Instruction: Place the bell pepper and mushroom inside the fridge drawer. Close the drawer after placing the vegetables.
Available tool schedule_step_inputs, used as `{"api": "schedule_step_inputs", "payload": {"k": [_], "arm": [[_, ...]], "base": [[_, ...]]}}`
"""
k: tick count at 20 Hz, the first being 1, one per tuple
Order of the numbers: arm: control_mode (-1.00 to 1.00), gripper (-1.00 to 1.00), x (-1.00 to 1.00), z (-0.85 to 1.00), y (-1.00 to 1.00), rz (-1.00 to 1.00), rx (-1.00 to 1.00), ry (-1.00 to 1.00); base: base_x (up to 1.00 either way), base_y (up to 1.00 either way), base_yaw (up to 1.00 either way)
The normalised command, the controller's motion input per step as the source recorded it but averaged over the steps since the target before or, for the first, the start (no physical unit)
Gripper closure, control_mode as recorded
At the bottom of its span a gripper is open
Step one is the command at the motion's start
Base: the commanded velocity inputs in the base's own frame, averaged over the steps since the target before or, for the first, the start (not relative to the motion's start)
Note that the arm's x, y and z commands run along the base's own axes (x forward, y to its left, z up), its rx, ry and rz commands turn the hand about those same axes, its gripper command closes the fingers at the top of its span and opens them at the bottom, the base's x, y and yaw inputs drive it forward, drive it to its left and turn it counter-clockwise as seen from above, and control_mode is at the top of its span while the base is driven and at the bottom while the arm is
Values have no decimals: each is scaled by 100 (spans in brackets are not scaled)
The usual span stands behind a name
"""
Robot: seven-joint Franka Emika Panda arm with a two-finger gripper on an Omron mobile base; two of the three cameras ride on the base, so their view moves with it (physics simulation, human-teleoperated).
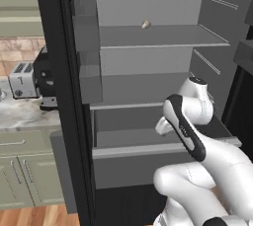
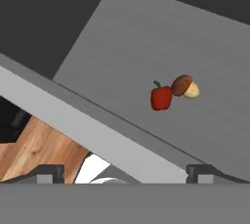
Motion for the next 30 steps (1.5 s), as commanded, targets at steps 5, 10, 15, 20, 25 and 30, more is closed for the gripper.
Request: {"api": "schedule_step_inputs", "payload": {"k": [5, 10, 15, 20, 25, 30], "arm": [[-100, -100, -100, 0, 32, -10, 6, -8], [-100, -100, -73, 0, 47, -11, 4, -1], [-100, -100, -7, -1, 36, -14, 1, 2], [-100, -100, 0, -15, 19, -10, 0, 2], [-100, -100, 0, -35, 1, -4, 1, 0], [-100, -100, 5, -37, 0, 0, 4, 0]], "base": [[0, 0, 0], [0, 0, 0], [0, 0, 0], [0, 0, 0], [0, 0, 0], [0, 0, 0]]}}
